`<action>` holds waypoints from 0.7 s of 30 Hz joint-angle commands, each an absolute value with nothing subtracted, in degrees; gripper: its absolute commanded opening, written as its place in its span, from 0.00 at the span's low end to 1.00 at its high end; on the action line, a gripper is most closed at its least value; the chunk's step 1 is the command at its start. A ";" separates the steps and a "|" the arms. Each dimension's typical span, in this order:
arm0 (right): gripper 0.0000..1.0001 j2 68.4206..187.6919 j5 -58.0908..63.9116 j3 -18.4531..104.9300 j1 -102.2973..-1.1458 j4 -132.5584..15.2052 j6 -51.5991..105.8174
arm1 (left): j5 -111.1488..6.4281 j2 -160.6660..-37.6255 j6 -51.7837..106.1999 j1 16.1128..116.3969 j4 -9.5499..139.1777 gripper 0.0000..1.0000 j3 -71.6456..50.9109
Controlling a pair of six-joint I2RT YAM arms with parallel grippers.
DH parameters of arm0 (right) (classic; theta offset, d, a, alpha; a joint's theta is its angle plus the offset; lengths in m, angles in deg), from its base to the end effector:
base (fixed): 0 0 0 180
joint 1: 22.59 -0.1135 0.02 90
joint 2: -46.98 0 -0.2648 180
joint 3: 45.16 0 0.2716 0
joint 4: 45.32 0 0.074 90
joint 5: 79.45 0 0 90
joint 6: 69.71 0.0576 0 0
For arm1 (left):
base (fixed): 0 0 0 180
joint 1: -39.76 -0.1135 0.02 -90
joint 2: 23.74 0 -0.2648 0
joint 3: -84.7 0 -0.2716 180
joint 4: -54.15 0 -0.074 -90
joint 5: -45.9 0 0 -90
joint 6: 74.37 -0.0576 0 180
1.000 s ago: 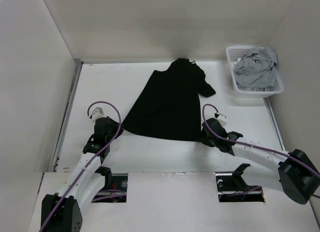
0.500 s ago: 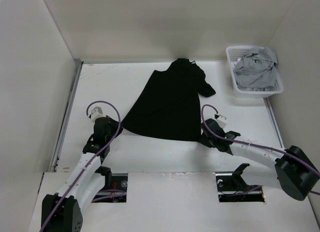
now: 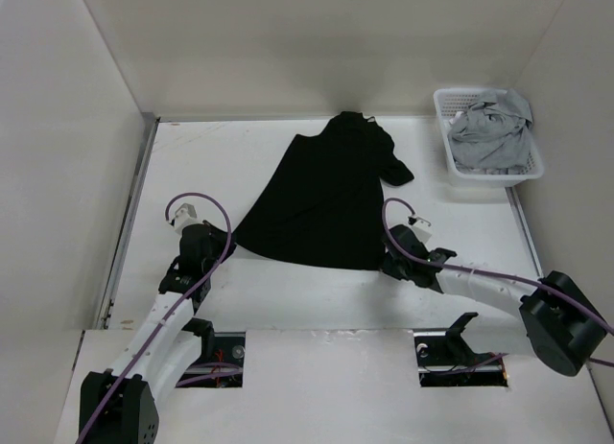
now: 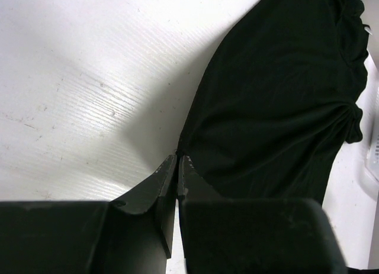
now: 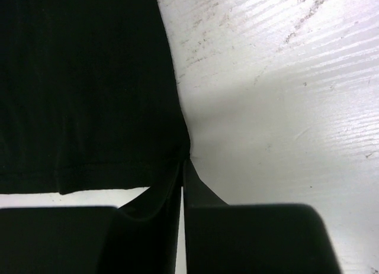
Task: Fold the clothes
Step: Flatten the tank top out
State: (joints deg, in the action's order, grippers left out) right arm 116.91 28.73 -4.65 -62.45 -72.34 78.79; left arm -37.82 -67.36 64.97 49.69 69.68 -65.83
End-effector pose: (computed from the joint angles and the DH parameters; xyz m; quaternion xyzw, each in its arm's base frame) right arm 0.1933 0.1380 0.1215 0.1981 0.9255 0.1169 0.3008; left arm 0.2037 -0.0293 0.1648 -0.3170 0.8035 -0.2069 0.4595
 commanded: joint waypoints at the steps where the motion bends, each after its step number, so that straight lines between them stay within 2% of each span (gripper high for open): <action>1: 0.01 116.68 29.09 -4.01 -63.07 -72.58 78.22 | -37.51 -66.89 65.37 49.82 66.92 0.02 -65.66; 5: 0.00 104.40 36.37 1.59 -67.71 -80.10 75.85 | -38.56 -63.92 67.48 50.34 67.79 0.00 -60.49; 11: 0.00 91.90 52.71 27.50 -76.67 -100.33 65.31 | -34.09 -54.69 68.54 55.26 72.62 0.00 -42.67; 16: 0.00 93.46 70.72 52.98 -89.93 -105.46 51.97 | -28.29 -53.71 65.64 56.67 72.72 0.00 -26.41; 21: 0.00 100.14 84.54 73.13 -104.45 -93.46 27.74 | -28.10 -58.36 63.45 56.58 70.96 0.00 -10.06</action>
